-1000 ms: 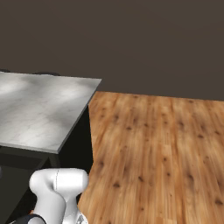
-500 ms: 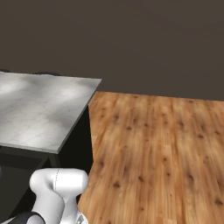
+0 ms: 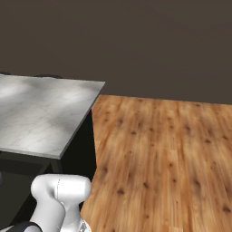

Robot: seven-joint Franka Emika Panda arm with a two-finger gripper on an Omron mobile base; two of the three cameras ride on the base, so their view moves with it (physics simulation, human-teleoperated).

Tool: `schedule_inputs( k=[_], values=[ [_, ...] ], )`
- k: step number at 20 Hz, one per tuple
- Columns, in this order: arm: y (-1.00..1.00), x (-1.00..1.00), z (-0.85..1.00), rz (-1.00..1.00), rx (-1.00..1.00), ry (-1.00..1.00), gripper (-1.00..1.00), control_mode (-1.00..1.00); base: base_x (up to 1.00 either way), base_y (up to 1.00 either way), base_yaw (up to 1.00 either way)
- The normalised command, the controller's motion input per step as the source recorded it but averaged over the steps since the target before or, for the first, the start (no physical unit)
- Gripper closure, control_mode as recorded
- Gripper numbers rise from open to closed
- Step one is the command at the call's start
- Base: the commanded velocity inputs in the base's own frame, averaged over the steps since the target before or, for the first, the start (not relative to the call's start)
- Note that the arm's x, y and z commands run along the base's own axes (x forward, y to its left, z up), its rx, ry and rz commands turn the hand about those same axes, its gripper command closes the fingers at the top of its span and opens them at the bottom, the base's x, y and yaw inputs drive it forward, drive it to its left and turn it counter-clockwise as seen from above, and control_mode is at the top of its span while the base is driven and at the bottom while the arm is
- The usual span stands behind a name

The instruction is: Take the tongs from the drawer on the left and place them on the dining counter next to the tray containing the hot dog.

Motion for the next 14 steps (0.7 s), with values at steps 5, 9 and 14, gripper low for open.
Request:
schedule_inputs(
  k=[5,9,14],
  values=[
    [0.00,0.21,0.05,-0.17,0.24,0.00,-1.00,-1.00,0.00,0.00,0.00],
    [0.00,0.21,0.00,-0.19,0.19,0.00,-1.00,-1.00,0.00,0.00,0.00],
    [0.00,0.29,0.00,-0.23,0.01,0.01,-1.00,-1.00,0.00,0.00,0.00]
  ],
)
